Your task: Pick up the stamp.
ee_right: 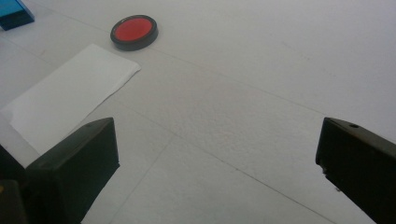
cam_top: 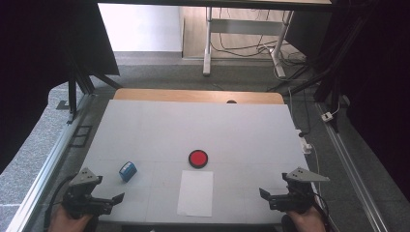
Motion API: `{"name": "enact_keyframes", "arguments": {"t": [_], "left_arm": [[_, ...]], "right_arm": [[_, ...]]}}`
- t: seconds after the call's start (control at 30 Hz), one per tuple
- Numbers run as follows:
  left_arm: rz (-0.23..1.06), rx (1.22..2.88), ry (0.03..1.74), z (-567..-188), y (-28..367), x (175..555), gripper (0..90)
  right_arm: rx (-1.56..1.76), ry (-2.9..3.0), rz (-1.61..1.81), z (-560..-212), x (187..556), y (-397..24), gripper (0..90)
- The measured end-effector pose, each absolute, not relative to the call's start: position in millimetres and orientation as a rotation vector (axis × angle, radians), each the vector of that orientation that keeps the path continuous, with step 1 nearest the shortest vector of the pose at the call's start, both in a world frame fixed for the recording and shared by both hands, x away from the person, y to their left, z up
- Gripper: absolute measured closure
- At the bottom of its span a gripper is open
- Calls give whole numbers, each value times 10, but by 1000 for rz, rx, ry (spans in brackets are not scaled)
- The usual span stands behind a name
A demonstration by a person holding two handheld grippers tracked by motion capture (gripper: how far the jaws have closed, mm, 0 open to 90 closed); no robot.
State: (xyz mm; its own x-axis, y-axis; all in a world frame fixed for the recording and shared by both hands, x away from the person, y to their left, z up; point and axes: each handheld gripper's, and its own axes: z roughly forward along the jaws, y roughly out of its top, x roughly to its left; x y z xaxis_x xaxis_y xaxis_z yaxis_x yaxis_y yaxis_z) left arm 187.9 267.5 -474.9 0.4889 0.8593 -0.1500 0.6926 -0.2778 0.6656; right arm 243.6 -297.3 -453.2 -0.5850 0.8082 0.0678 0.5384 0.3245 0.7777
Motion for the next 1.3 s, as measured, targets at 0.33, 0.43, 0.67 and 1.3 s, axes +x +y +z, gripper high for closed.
{"name": "enact_keyframes", "arguments": {"t": [0.33, 0.43, 0.67, 1.3], "left_arm": [[281, 2057, 1284, -4759, 2674, 1912, 12], [281, 2065, 1285, -4761, 2668, 1917, 11], [293, 2096, 1258, -4760, 2632, 1904, 10], [283, 2085, 1249, -4730, 2619, 1924, 0]], "right_arm": [[1201, 2284, 1139, -4534, 2430, -2963, 0], [1189, 2297, 1127, -4536, 2433, -2956, 0], [1163, 2323, 1124, -4539, 2432, -2936, 0], [1140, 2351, 1124, -4546, 2439, -2923, 0]]}}
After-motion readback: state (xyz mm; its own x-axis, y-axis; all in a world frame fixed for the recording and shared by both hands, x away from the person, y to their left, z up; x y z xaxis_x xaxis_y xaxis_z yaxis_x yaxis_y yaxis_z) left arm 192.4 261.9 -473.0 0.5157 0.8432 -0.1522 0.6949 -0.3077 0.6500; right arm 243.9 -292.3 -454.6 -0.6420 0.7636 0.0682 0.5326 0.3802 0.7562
